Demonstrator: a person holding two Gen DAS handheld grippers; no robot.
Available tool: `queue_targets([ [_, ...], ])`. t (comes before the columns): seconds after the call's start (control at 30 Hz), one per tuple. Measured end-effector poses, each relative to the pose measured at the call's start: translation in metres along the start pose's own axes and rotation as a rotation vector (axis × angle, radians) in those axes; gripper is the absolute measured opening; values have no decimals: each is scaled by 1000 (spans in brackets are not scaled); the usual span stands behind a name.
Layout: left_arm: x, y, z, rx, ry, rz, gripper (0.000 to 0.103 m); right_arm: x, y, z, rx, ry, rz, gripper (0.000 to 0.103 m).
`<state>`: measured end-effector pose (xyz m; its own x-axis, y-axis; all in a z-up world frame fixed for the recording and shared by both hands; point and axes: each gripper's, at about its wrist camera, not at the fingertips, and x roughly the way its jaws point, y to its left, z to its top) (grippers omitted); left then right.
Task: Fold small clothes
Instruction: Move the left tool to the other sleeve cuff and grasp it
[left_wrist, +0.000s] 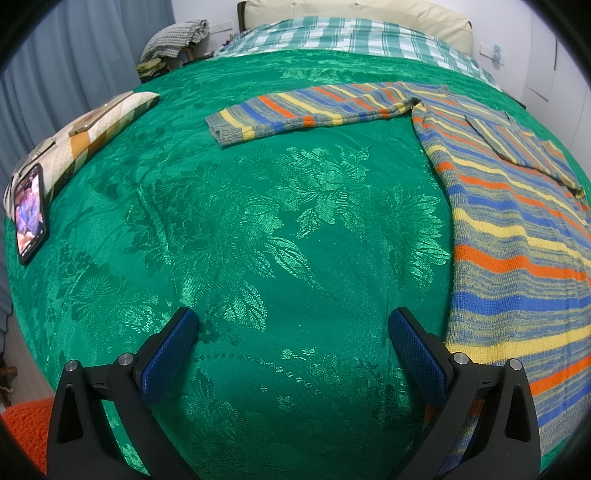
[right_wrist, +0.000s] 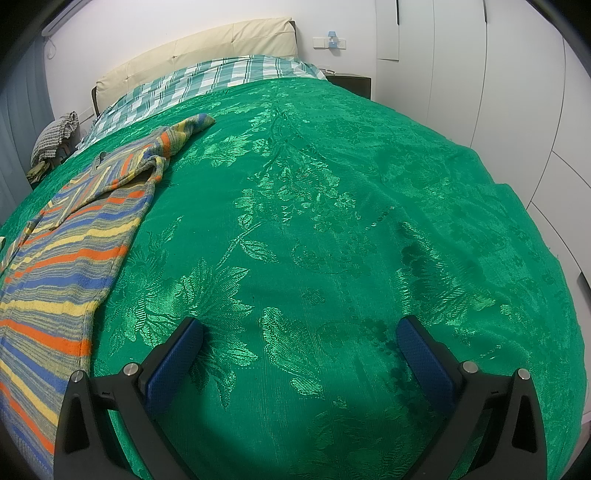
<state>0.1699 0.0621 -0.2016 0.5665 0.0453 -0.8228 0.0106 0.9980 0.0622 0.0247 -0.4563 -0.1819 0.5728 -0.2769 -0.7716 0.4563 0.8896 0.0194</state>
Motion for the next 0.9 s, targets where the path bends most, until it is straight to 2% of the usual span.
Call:
queue_targets([
  [0.1,-1,2,3,3,27,-18,103,0,0,0,0,0,0,103],
  [0.2,-9,11,11,-7,108,-71,102,0,0,0,0,0,-1,103],
  [0.23,-16,18,15,-34,111,-116,102,0,0,0,-1,0,-1,103],
  [0.3,-31,44,32,-134,58,-209,102,0,0,0,0,0,0,103],
  [0.4,-28,93,69,-300,-1,-241,102,0,0,0,0,0,0,103],
  [0.47,-9,120,94,-395,16,-258,102,0,0,0,0,0,0,103],
  [0.53,23,141,125,-467,75,-280,102,0,0,0,0,0,0,103],
  [0.67,82,138,169,-476,187,-389,101,0,0,0,-2,0,-3,103],
  [0.73,111,131,178,-497,256,-369,99,0,0,0,-5,1,-7,103],
  [0.77,123,130,180,-523,265,-338,93,0,0,0,-7,1,-9,103],
  [0.8,124,128,183,-527,239,-301,82,0,0,0,-9,1,-11,103],
  [0.83,121,123,186,-506,223,-278,20,-1,1,0,-10,1,-12,103],
  [0.87,125,117,194,-470,248,-283,3,-1,1,1,-10,2,-14,103],
  [0.9,126,111,200,-454,265,-282,2,-1,1,1,-11,2,-15,103],
])
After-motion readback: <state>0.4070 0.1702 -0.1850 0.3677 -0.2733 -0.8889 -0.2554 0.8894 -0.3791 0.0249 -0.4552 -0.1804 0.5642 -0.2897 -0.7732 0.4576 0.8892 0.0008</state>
